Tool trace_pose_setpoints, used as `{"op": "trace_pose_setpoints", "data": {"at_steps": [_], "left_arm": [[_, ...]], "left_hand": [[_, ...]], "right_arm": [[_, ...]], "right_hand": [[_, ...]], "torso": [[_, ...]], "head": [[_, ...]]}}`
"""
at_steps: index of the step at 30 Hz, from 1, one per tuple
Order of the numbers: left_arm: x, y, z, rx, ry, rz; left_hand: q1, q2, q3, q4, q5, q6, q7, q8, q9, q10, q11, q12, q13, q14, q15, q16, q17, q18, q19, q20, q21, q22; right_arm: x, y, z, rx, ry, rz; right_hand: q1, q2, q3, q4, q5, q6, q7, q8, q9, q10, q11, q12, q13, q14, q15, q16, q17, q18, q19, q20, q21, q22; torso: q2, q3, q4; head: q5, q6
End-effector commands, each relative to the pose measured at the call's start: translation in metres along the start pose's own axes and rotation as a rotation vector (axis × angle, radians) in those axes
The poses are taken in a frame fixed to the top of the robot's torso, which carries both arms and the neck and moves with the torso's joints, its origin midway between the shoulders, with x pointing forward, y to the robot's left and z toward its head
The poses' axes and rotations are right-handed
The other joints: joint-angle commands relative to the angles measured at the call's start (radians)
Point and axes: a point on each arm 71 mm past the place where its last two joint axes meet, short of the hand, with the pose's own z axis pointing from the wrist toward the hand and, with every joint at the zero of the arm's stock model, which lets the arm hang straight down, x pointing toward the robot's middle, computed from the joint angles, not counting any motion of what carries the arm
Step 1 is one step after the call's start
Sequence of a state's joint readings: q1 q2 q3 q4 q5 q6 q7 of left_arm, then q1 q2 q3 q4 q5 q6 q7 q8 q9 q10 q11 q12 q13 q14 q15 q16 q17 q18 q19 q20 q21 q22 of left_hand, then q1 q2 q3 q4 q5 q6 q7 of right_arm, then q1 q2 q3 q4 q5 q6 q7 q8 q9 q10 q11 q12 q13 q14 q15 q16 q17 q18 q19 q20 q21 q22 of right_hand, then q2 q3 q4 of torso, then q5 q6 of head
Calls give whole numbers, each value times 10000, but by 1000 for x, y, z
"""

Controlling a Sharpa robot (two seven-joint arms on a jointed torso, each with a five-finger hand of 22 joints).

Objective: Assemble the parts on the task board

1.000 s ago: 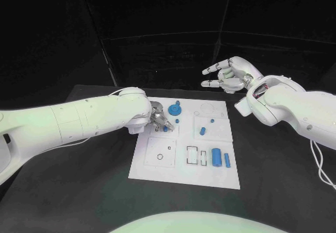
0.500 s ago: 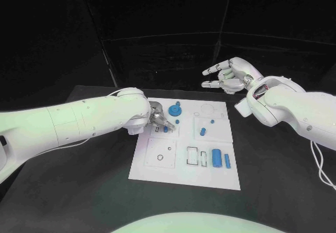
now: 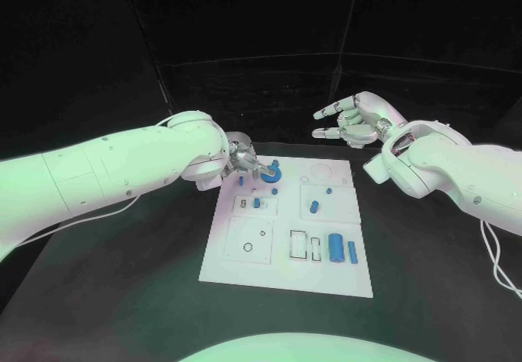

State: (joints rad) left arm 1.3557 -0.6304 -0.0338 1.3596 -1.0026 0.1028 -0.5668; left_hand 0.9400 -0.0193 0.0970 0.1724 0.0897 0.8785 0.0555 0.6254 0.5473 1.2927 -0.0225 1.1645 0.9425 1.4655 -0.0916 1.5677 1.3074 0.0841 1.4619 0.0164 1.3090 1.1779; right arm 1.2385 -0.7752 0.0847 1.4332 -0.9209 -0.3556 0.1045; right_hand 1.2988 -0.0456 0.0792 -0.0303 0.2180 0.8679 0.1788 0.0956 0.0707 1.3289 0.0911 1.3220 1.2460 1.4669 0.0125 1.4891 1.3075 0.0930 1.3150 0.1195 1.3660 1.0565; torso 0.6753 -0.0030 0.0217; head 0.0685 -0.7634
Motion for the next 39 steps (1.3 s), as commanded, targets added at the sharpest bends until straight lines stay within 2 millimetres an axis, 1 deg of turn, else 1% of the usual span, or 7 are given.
{"op": "trace_pose_setpoints", "data": {"at_steps": [1,3,11,22,28,34,39], "left_arm": [[-12,5,-2,-324,-113,37],[-19,9,0,-537,-113,58],[-32,26,18,-1319,29,62],[-19,43,43,-2106,325,841],[-14,44,48,-2181,369,959],[-11,43,51,-2139,394,991],[-10,41,52,-2108,452,1025]], "left_hand": [[184,30,-185,29,-12,-109,21,-153,-152,-101,55,-69,-90,1053,97,31,2634,-56,-37,61,-75,-57],[337,63,-311,32,-9,-164,71,-281,-288,-130,102,-71,-114,1053,138,31,2634,-51,-47,99,-95,-73],[713,130,-605,-1,-1,-209,161,-509,-586,-191,177,-63,-165,1053,205,31,2634,-46,-56,175,-118,-82],[868,193,-693,-29,4,-181,176,-559,-681,-203,192,-47,-169,1053,221,31,2634,-50,-47,195,-101,-52],[904,207,-731,-32,3,-142,172,-555,-704,-215,192,-54,-188,1053,223,31,2634,-51,-44,200,-95,-41],[951,224,-777,-38,2,-85,163,-541,-728,-207,187,-36,-172,1053,222,31,2634,-54,-36,202,-79,-17],[1002,238,-814,-53,3,-53,158,-539,-752,-204,182,-27,-170,1053,219,31,2634,-56,-30,203,-67,1]], "right_arm": [[-1,1,1,-77,-23,16],[-1,1,1,-66,-29,13],[0,1,2,-68,-11,20],[2,2,3,-101,37,41],[2,3,3,-113,46,47],[3,3,3,-120,52,50],[3,3,4,-128,61,54]], "right_hand": [[-50,69,-62,15,49,-87,18,32,-17,-78,5,-68,-17,590,2,-58,603,45,-65,-1,-34,-2],[-50,69,-62,15,49,-87,18,32,-17,-78,5,-68,-17,590,2,-58,603,45,-65,-1,-34,-2],[-50,69,-62,15,49,-87,18,32,-17,-78,5,-68,-17,590,2,-58,603,45,-65,-1,-34,-2],[-47,78,-64,20,60,-91,18,32,-17,-72,5,-63,-10,592,2,-57,609,44,-60,-1,-32,5],[-47,78,-64,20,60,-91,18,32,-17,-72,5,-63,-10,592,2,-57,609,44,-60,-1,-32,5],[-47,78,-64,20,60,-91,18,32,-17,-72,5,-63,-10,592,2,-57,609,44,-60,-1,-32,5],[-47,78,-64,20,60,-91,18,32,-17,-72,5,-63,-10,592,2,-57,609,44,-60,-1,-32,5]], "torso": [[3,5,18],[1,11,24],[15,-15,-14],[15,-5,-2],[13,-10,-7],[0,14,5],[6,2,6]], "head": [[-2,17],[0,26],[43,70],[77,65],[105,61],[105,54],[101,47]]}}
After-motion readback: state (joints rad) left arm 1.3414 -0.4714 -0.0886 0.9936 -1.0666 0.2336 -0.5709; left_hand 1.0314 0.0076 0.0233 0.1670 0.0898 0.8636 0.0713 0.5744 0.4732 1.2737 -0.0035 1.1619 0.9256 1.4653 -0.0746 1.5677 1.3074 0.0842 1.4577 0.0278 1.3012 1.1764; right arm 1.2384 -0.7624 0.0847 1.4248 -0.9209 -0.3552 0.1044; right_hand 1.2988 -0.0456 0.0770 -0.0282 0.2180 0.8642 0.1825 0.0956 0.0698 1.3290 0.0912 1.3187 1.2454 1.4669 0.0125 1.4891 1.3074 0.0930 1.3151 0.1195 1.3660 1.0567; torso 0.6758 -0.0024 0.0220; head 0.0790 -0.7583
